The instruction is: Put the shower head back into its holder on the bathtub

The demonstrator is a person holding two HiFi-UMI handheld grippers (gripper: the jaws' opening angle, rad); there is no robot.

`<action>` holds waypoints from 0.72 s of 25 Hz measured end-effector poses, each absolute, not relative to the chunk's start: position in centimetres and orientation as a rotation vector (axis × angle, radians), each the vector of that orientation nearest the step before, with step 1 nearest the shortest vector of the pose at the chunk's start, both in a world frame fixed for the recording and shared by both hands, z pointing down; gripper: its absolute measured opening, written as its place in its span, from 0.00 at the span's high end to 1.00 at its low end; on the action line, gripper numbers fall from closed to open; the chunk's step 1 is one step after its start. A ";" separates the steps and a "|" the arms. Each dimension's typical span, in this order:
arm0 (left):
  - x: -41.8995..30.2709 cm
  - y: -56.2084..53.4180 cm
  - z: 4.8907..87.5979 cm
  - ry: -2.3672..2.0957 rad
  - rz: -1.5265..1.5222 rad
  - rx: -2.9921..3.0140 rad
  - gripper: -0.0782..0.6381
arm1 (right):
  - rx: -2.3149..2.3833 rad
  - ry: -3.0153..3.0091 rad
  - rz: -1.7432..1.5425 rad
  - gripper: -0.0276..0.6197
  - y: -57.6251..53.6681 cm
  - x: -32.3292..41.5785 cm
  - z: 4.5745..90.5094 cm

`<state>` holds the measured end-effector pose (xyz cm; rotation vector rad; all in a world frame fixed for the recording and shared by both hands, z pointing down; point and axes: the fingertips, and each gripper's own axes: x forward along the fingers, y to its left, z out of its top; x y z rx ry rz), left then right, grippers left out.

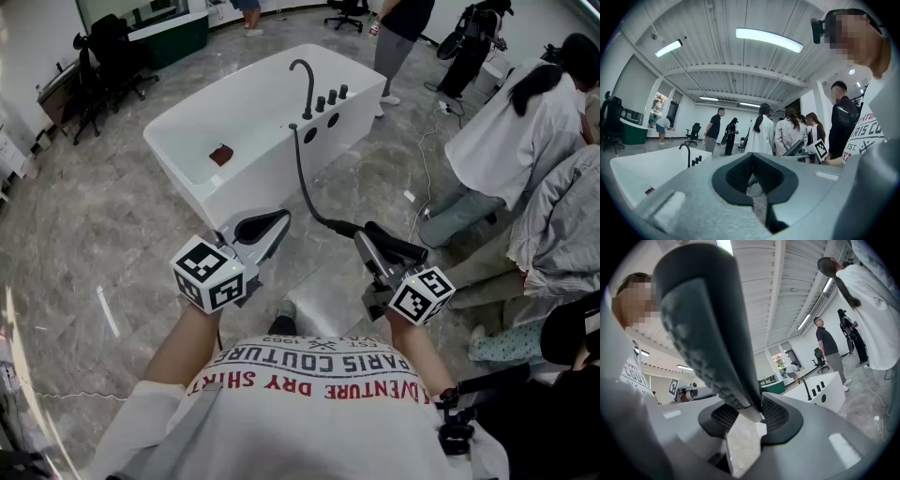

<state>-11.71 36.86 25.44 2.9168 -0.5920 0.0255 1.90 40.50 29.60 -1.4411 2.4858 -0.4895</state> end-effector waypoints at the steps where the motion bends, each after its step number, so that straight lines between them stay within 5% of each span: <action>1: -11.6 36.9 25.6 -0.591 0.028 2.919 0.89 | -1.443 2.489 -0.486 0.74 40.4 2.0 29.8; 18: -12.0 33.8 26.9 -0.572 0.035 2.887 0.89 | -1.466 2.473 -0.475 0.74 38.4 1.8 29.8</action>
